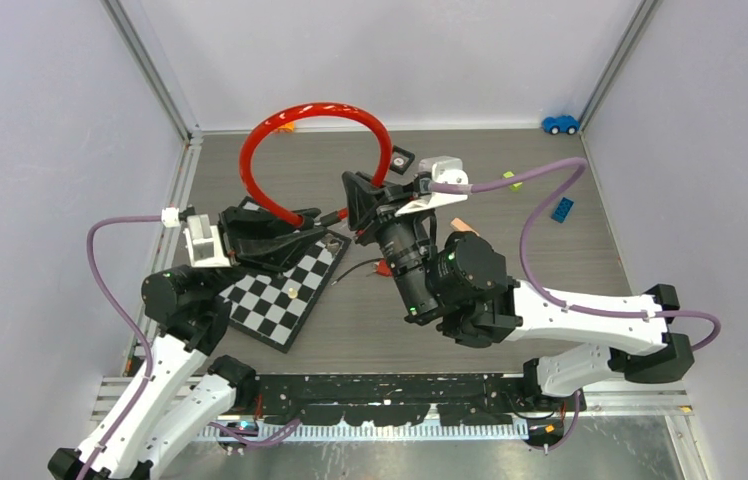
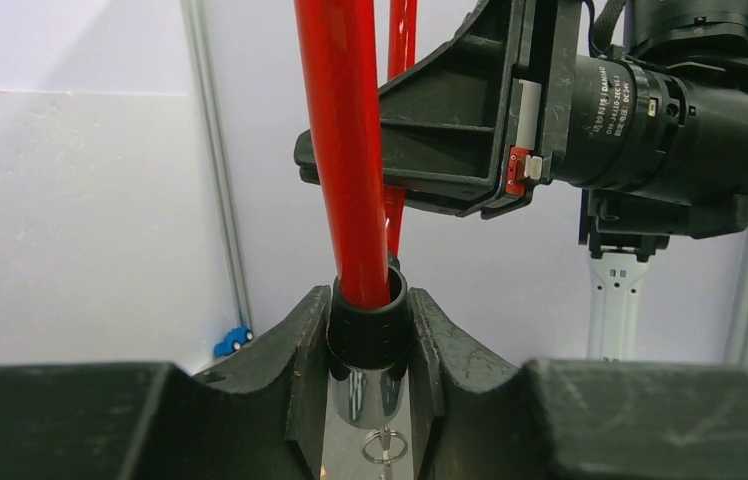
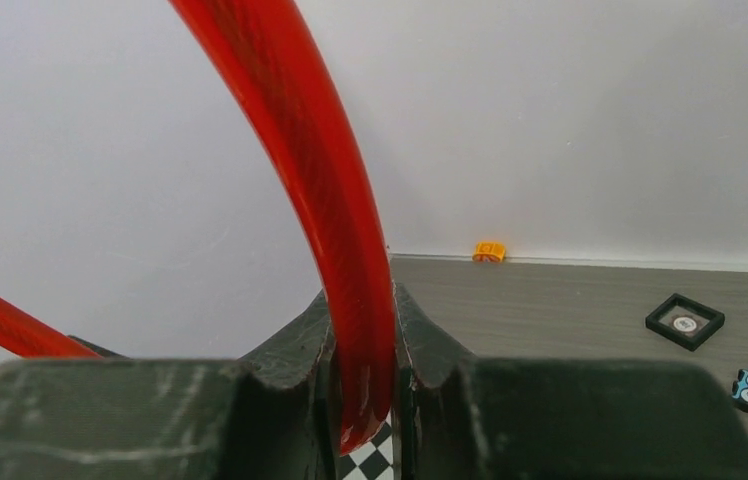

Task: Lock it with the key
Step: Lock the lock.

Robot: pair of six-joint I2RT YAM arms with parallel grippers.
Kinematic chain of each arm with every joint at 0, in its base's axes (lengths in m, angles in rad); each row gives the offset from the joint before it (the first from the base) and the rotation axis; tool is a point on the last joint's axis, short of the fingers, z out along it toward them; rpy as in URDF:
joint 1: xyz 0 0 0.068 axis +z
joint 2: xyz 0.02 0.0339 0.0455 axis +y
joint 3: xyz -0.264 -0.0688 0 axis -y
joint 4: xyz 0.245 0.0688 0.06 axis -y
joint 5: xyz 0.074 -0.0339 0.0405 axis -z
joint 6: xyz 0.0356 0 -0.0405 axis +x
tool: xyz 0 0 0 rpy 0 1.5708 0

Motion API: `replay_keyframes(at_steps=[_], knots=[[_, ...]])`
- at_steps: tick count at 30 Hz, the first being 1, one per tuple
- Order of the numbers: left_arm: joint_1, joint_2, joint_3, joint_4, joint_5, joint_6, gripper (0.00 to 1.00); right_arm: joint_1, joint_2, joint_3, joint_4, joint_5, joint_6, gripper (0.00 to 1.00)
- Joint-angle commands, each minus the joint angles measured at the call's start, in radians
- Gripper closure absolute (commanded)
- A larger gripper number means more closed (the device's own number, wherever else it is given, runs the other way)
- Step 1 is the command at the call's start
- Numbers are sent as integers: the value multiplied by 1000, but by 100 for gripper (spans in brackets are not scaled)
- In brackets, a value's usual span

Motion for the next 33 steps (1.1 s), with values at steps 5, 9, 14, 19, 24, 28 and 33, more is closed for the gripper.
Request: replay_keyframes(at_steps=[5,9,14,19,24,28,33], knots=[[-24,-42,27,182,-3,-11,100,-59,-48,-105,-340,-192,234,99],[-24,-17,28,227,0,-33,100,-65,-9,-103,-341,-255,335,99],[-24,5,39,252,42,-43,98,-67,52,-77,-336,-375,451,99],[-24,1,31,252,43,-42,89,-66,87,-48,-345,-434,499,99],[-24,-2,30,252,39,-42,84,-66,94,-47,-354,-432,513,99],[-24,0,28,252,48,-37,82,-66,89,-50,-351,-431,516,99],[-24,8,27,243,54,-37,80,-66,78,-54,-342,-443,512,99]])
